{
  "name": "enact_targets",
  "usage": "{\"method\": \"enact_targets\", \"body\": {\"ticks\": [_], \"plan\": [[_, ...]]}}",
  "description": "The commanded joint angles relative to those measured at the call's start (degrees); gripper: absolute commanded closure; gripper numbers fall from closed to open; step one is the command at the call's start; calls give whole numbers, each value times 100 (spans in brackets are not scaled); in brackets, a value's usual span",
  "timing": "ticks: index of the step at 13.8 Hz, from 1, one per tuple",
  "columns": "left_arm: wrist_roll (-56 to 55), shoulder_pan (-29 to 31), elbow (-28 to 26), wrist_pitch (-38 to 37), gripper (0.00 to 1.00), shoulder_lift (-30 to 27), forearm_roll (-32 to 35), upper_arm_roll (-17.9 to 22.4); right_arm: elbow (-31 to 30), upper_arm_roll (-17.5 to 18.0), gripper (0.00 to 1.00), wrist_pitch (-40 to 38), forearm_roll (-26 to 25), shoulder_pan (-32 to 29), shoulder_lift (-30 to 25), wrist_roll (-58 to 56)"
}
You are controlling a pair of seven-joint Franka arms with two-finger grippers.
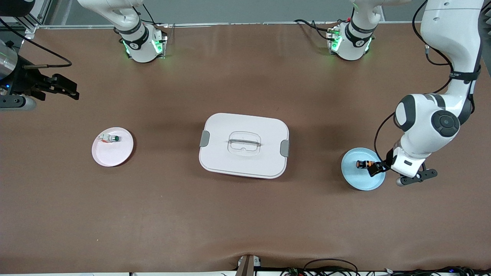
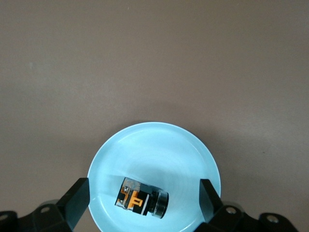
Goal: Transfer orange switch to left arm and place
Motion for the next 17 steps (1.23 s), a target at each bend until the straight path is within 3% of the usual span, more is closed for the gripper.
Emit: {"method": "enact_targets", "body": {"ticks": [1,4,17], "plan": [[577,0,-53,-562,0,-500,115,-44,-313,0,0,127,53,-36,-305,77],[1194,52,-52,-915,0,-808,106,-105,-541,0,0,240,53,-36,-515,77],[1195,96,299,-1987,0,-1959,36,-97,-524,44,0,232,53,193,-525,77]]}}
